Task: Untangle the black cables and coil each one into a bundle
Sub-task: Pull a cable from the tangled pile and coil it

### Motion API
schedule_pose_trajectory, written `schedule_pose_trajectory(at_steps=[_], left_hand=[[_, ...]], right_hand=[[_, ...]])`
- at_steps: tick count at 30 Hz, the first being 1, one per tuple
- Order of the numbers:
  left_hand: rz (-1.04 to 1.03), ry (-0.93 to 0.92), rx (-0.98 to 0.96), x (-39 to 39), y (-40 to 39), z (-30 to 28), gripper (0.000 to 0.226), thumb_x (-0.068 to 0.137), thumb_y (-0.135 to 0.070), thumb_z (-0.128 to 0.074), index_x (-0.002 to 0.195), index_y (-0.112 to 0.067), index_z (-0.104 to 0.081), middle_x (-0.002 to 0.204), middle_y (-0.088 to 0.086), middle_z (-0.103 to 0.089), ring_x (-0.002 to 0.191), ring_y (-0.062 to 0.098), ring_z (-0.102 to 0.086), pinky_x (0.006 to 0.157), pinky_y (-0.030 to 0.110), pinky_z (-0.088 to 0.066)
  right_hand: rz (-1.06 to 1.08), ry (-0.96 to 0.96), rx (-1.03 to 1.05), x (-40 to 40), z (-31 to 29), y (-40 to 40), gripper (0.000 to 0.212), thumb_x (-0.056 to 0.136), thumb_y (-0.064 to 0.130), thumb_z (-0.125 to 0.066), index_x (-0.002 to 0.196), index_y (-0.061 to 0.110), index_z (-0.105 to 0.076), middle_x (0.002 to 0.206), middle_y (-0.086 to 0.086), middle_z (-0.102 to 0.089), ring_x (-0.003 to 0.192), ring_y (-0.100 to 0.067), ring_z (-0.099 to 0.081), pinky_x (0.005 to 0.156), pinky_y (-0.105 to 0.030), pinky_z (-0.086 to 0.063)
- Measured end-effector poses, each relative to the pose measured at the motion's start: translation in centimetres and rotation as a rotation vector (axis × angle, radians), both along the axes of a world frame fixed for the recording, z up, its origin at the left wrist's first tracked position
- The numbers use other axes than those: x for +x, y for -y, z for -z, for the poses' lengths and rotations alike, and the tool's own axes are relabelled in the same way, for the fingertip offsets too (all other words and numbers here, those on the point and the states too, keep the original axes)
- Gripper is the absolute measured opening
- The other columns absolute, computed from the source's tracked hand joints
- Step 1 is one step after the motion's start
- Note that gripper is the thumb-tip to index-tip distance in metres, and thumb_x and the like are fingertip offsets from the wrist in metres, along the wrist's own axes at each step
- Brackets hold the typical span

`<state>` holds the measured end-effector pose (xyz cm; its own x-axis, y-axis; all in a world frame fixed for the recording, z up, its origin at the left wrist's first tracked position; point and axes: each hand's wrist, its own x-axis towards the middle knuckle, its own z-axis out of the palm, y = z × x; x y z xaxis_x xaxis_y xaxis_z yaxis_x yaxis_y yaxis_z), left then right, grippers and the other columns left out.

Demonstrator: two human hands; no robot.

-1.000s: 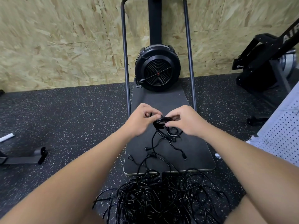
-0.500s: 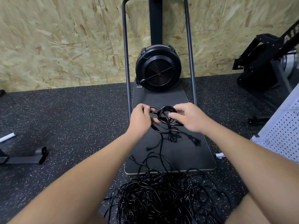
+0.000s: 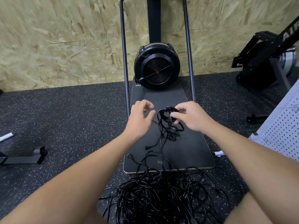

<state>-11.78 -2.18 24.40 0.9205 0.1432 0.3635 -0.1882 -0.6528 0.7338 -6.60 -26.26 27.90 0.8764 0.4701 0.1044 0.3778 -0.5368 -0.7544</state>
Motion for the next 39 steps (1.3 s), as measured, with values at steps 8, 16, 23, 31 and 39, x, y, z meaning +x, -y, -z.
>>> schedule_pose_trajectory(at_steps=[8,16,23,31,39], left_hand=[[0.191,-0.198,-0.047,-0.8,1.4,1.0,0.023,0.097,-0.051,-0.078,0.107,-0.032,-0.072,0.09,-0.01,-0.075,0.078,0.007,-0.064,0.087,0.038,-0.057],[0.187,-0.314,-0.234,-0.6,2.9,0.6,0.027,0.091,-0.02,-0.086,0.106,-0.012,-0.066,0.089,-0.007,-0.062,0.072,0.006,-0.053,0.073,0.024,-0.046],[0.339,-0.391,-0.475,0.1,1.1,0.8,0.03,0.102,0.004,-0.066,0.132,-0.002,-0.067,0.119,0.015,-0.079,0.103,0.022,-0.072,0.083,0.027,-0.053],[0.237,-0.405,-0.603,0.4,1.0,0.5,0.019,0.114,-0.022,-0.061,0.105,-0.005,-0.063,0.079,0.012,-0.067,0.067,0.017,-0.06,0.063,0.031,-0.043],[0.305,-0.44,-0.5,0.2,1.6,0.6,0.024,0.117,-0.022,-0.053,0.1,-0.018,-0.069,0.089,0.001,-0.072,0.067,0.018,-0.062,0.062,0.026,-0.04]], right_hand=[[0.12,-0.125,0.112,0.3,0.3,-0.4,0.025,0.109,0.023,-0.067,0.105,-0.001,-0.072,0.099,-0.024,-0.078,0.074,-0.022,-0.083,0.076,-0.054,-0.069],[0.135,-0.28,0.252,-0.3,0.9,-1.4,0.033,0.106,0.022,-0.073,0.095,-0.006,-0.06,0.094,-0.024,-0.062,0.079,-0.032,-0.084,0.084,-0.063,-0.066],[-0.018,-0.498,0.318,0.1,1.4,-1.0,0.031,0.114,0.02,-0.06,0.119,-0.008,-0.071,0.112,-0.025,-0.08,0.097,-0.036,-0.083,0.092,-0.05,-0.067],[0.062,-0.168,0.168,0.7,1.1,-0.8,0.02,0.107,0.008,-0.065,0.117,0.018,-0.078,0.113,-0.003,-0.081,0.098,-0.017,-0.081,0.092,-0.039,-0.066],[-0.152,-0.029,0.036,0.0,1.5,-1.0,0.012,0.097,0.018,-0.084,0.106,0.027,-0.083,0.085,0.004,-0.078,0.077,-0.009,-0.069,0.081,-0.045,-0.059]])
